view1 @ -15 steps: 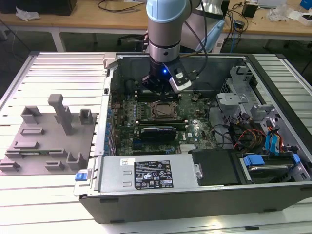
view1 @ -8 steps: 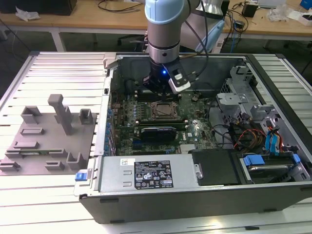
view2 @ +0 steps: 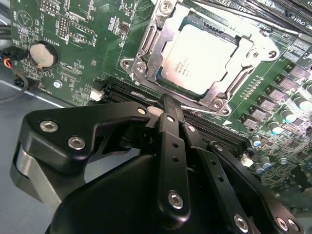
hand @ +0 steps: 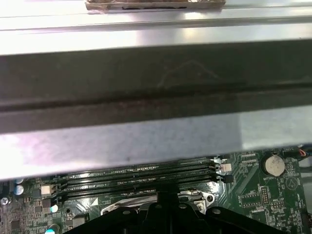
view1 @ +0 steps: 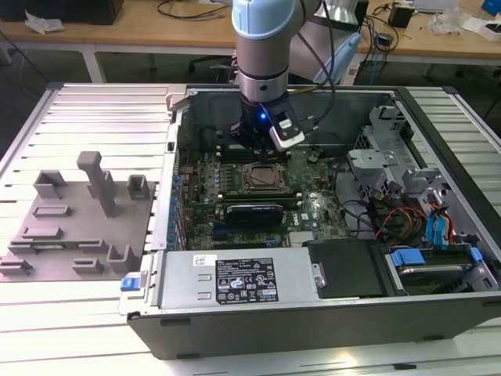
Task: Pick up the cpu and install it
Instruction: 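Install the first cpu locking lever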
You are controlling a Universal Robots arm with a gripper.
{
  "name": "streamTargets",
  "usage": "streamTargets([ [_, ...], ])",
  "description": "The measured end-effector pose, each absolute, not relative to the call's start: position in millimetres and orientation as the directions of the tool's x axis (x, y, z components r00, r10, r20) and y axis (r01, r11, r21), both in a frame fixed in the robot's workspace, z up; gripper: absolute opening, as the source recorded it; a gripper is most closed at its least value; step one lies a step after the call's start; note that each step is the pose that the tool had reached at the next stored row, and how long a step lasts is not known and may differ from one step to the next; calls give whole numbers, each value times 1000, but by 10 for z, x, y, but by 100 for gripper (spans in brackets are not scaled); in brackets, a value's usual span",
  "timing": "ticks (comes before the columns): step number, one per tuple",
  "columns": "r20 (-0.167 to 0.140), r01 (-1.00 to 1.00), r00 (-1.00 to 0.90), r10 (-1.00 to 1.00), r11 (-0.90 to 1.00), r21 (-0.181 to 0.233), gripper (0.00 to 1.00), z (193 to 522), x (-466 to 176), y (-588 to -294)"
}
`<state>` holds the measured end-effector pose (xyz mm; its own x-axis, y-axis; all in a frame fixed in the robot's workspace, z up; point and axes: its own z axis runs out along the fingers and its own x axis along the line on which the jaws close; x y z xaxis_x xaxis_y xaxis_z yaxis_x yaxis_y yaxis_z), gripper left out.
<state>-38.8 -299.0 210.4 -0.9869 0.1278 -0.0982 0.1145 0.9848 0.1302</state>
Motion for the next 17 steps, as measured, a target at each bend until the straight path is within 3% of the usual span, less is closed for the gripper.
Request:
streamTargets([
  [2,-108,185,-974,199,974,131,11,2094,-454,-2960],
  [8,-177,203,-958,227,968,145,11,2076,-454,-2958],
  [14,-182,202,-957,227,968,146,11,2074,-512,-2954],
  [17,-204,199,-952,227,968,151,11,2061,-579,-2950],
])
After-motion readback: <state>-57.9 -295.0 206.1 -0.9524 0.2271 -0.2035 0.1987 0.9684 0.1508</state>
